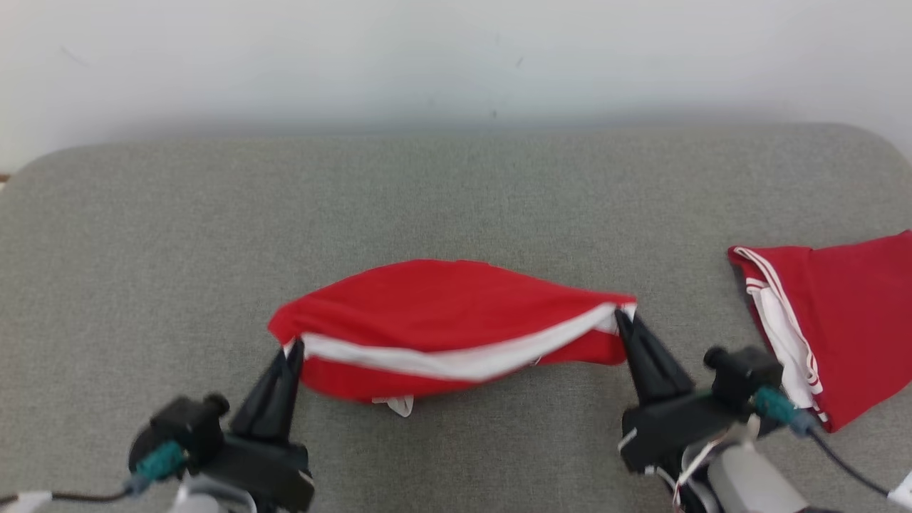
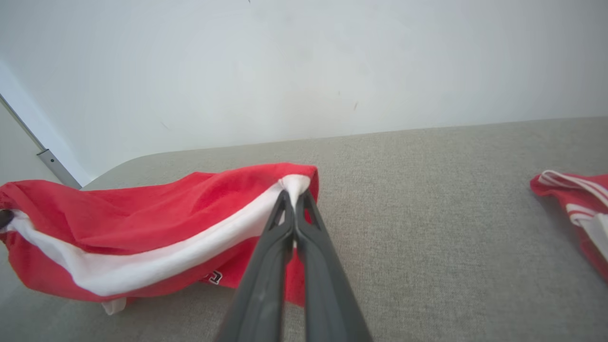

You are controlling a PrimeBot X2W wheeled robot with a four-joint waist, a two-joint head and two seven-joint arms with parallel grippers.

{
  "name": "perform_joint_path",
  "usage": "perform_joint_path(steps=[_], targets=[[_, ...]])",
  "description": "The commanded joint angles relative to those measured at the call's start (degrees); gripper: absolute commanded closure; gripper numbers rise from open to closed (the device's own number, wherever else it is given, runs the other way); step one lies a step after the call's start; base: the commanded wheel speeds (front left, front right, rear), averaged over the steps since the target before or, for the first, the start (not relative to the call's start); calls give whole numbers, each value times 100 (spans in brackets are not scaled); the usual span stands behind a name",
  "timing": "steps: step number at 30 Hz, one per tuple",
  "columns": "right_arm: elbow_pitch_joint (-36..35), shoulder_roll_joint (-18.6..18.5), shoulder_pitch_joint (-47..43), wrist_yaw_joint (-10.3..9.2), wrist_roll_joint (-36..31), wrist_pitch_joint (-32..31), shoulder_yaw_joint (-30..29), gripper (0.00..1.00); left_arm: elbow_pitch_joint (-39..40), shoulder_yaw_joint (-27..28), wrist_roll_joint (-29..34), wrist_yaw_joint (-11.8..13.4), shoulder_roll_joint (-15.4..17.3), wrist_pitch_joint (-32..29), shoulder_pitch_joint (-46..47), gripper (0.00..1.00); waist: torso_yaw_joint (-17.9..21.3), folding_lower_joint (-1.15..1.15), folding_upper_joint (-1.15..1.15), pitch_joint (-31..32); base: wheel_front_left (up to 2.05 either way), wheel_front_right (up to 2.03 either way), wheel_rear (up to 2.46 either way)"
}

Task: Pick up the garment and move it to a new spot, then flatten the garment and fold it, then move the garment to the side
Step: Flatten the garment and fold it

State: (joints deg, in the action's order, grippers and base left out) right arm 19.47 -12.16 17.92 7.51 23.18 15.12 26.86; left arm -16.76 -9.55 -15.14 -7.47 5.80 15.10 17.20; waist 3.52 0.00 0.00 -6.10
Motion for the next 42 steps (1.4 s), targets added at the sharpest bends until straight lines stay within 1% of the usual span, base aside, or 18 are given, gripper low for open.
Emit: perform_joint_path(steps=[1,3,4,6,8,11,16,19,23,29,31,33,34,37,38,39,40,42], targets=[[-20,-64,212,-5,-63,-2,-19,100,-36,-162,21,5,237,5,273,100,30,0,0,218,0,0,0],[-7,-129,527,-5,-130,-2,-9,100,-147,-454,-50,4,508,4,671,100,57,0,0,335,0,0,0],[-7,-129,527,-5,-130,-2,-9,100,-147,-454,-50,4,508,4,671,100,57,0,0,335,0,0,0],[0,-197,887,-5,-214,-2,-41,100,-300,-734,-124,4,803,4,1131,100,85,0,0,404,0,0,0],[16,-236,1236,-5,-290,-2,-84,100,-497,-985,-219,3,1028,4,1560,100,116,0,0,442,0,0,0],[77,-328,1715,-5,-399,-3,-110,100,-743,-1299,-289,3,1279,4,2196,100,135,0,0,459,0,0,0],[197,-525,2523,-5,-554,-2,-18,100,-1071,-1756,-364,4,1532,4,3113,100,164,0,0,387,0,0,0],[388,-663,2985,-5,-610,-3,53,100,-1243,-1975,-346,3,1562,4,3572,100,166,0,0,226,0,0,0],[761,-808,3628,-5,-619,-3,189,100,-1503,-2346,-370,3,1496,4,4220,100,147,0,0,-198,0,0,0],[1347,-1030,4666,-5,-529,-2,386,100,-2138,-2912,-621,3,1342,-57,5326,100,106,0,0,-1132,0,0,0],[1516,-1122,5123,-6,-556,-2,396,100,-2354,-3086,-539,4,1348,-100,5814,100,101,0,0,-1464,0,0,0],[1676,-1193,5557,-6,-628,-1,309,100,-2535,-3142,-390,5,1356,-65,6324,100,94,0,0,-1733,0,0,0],[1778,-1209,5761,-7,-660,-2,251,100,-2596,-3125,-347,35,1341,-48,6564,100,95,0,0,-1844,0,0,0],[1937,-1272,6389,-7,-1006,-3,1,100,-2691,-3085,-16,280,1303,2,7210,100,82,0,0,-2060,0,0,0],[1955,-1275,6613,-8,-1141,-3,-111,100,-2586,-3014,78,382,1297,0,7445,100,86,0,0,-2127,0,0,0],[1975,-1223,6907,-7,-1443,-2,-343,100,-2269,-2819,194,565,1263,5,7713,100,114,0,0,-2227,0,0,0],[1954,-1178,7004,-7,-1587,-3,-436,100,-2128,-2774,275,601,1268,5,7751,100,135,0,0,-2266,0,0,0],[1919,-1062,7118,-7,-1769,-4,-623,100,-1897,-2664,297,567,1282,0,7724,100,196,0,0,-2345,0,0,0]])
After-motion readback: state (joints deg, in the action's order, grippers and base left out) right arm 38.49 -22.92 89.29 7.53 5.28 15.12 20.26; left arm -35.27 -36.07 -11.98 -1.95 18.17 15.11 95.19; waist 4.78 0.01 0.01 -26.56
